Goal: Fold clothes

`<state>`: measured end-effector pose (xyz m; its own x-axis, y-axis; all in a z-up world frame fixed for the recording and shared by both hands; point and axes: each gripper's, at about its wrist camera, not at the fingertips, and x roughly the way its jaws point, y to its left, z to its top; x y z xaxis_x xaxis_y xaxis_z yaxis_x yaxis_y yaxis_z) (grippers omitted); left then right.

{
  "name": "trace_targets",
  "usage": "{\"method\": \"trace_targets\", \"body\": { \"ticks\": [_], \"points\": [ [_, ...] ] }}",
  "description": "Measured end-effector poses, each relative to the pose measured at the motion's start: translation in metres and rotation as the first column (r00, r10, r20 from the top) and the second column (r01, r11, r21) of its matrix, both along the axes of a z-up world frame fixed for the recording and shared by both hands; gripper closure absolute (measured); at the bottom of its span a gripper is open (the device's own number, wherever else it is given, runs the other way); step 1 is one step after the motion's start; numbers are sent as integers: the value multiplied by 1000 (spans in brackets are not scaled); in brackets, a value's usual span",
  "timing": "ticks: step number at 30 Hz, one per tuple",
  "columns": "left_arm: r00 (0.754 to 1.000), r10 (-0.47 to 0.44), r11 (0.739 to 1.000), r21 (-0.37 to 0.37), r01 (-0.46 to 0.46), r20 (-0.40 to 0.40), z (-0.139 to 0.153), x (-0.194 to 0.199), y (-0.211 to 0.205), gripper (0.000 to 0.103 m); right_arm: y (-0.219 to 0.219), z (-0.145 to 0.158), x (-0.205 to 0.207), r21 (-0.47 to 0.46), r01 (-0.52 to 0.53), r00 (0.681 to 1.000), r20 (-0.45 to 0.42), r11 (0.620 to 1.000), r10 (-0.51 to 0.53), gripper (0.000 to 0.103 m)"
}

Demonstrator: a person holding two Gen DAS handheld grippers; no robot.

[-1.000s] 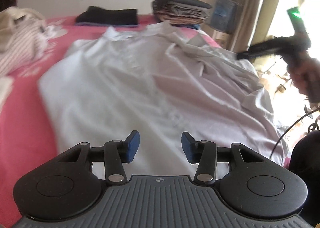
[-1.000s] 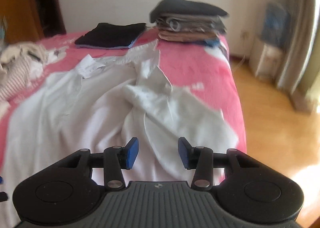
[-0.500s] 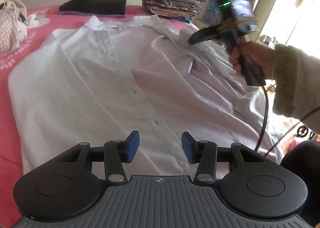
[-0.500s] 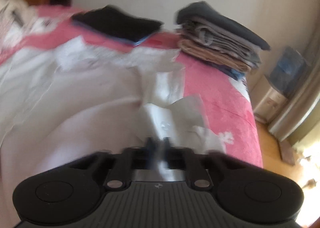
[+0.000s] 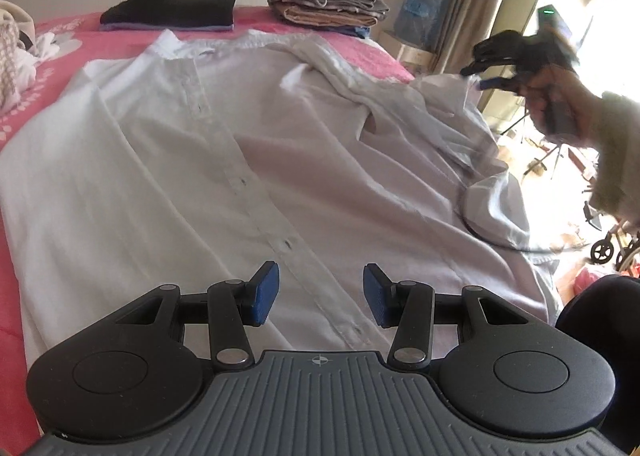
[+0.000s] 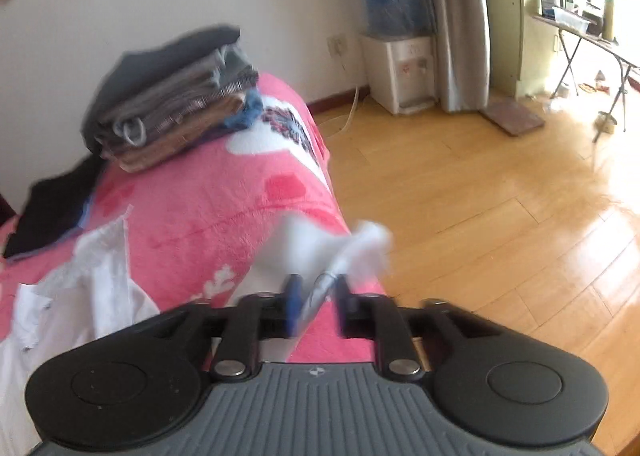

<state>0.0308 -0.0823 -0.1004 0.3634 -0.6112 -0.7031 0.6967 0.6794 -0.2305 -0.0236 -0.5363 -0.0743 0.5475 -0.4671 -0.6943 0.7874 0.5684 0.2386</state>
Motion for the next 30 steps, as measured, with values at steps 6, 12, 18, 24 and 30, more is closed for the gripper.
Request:
{"method": "trace_targets", "body": {
  "ticks": [6,12,18,24,30],
  "points": [
    [1000,-15,1000,-2,15,25,9,-9,-8,57,48,40,-61,-48,-175,981,80,983,178,54],
    [998,-33,999,7,33,46,20,-26,-15,57,153,33,-61,12,-653,738,-212,757,640,54],
    [998,-20,1000,2,20,59,29,-41,-3,57,242,-2,-50,-49,-875,439,-501,482,746,56],
    [999,-41,999,-2,41,3,17,-44,-1,57,244,-42,-44,-92,-867,432,-632,491,644,91],
    [993,-41,999,-37,37,-114,-8,-35,-3,57,205,7,-78,-130,-711,691,-312,691,652,102]
  ]
}}
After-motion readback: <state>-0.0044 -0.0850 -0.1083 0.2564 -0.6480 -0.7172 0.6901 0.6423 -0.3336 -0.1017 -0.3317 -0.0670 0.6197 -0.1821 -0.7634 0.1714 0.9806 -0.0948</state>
